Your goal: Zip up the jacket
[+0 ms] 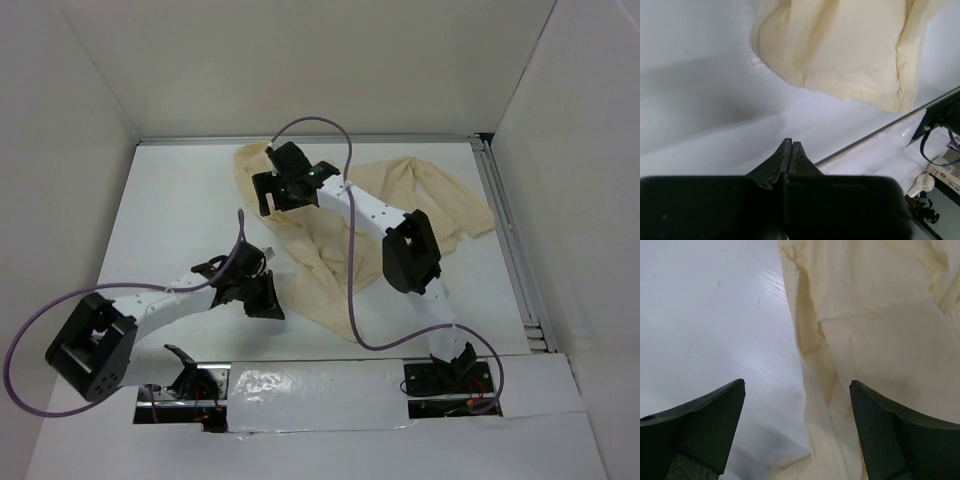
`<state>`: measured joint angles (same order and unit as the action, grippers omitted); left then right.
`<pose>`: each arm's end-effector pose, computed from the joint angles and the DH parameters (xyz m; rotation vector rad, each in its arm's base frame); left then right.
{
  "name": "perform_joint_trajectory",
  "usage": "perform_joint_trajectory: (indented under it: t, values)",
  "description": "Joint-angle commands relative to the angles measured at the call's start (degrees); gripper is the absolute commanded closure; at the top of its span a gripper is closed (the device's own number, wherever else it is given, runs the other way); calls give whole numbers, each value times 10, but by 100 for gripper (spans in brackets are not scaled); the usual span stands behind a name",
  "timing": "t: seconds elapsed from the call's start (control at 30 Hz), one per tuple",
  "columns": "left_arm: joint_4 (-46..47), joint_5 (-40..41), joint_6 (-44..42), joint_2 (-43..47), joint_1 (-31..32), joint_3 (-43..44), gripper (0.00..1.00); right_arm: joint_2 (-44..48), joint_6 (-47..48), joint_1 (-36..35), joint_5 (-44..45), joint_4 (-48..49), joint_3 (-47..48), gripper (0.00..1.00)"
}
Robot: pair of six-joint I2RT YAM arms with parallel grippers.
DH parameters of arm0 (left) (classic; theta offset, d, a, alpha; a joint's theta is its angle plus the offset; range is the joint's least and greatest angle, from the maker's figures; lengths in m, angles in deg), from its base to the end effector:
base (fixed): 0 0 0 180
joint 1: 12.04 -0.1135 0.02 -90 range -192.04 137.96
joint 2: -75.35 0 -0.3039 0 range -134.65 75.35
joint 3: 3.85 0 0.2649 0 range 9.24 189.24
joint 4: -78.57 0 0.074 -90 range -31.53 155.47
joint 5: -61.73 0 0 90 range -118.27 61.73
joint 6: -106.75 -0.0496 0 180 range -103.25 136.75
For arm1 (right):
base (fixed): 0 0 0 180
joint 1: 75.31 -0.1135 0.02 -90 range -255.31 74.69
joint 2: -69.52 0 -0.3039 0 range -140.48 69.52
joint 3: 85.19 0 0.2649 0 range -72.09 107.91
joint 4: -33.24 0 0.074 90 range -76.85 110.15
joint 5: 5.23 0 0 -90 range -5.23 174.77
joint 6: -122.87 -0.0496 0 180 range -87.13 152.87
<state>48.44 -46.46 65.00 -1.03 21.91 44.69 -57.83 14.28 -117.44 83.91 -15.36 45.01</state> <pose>0.1962 -0.1507 0.1825 -0.2206 2.7911 -0.8651 0.4112 0.3730 0.2797 -0.5036 2.3803 0.5157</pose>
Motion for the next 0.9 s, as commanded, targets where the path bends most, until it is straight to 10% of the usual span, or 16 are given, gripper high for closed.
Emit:
perform_joint_trajectory:
  t: [0.0,0.5,0.6,0.8,0.87]
  values:
    - [5,-11,31,57,0,-22,100,-46,5,-19,5,-48,96,8]
    - [-91,20,33,241,-17,-31,81,-146,-5,-22,-4,-80,118,18]
    - [-102,22,30,270,-24,-30,77,-138,9,-26,7,-66,117,35]
    - [-109,22,29,276,-37,-33,77,-76,17,-29,7,-35,113,100]
    - [-104,17,24,272,-41,-33,77,-24,10,-23,7,-24,100,100]
